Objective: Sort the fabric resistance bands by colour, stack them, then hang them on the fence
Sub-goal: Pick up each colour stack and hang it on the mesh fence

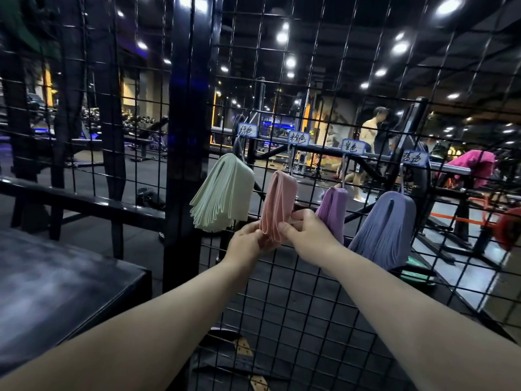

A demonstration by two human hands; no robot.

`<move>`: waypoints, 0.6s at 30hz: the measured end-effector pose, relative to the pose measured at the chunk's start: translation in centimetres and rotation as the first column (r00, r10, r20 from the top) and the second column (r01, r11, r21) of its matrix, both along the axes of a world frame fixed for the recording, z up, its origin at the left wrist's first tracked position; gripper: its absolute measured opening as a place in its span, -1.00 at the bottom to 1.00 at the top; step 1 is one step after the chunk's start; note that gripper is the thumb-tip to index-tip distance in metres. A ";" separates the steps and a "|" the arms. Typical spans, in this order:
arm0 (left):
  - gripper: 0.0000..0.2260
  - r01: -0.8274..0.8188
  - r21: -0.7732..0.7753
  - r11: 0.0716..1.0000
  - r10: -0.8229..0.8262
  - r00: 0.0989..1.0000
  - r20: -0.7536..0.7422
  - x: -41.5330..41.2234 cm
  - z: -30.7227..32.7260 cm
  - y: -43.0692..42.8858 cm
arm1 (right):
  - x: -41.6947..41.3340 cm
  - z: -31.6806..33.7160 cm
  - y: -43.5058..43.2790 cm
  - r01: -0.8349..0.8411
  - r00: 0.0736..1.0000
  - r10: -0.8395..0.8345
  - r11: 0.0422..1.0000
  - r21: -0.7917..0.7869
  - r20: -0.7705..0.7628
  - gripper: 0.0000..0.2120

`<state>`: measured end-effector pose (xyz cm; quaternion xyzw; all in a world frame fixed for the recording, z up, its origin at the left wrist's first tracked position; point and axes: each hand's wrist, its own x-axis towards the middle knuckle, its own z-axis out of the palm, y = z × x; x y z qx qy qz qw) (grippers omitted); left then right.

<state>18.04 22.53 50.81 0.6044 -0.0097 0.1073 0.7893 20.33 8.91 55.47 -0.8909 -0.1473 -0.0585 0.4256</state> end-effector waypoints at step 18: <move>-0.71 -0.207 0.081 0.975 0.211 0.976 -0.044 1.9 -0.6 0.2 | -1.3 -0.8 2.2 0.287 0.808 0.162 0.732 0.619 -0.566 -0.71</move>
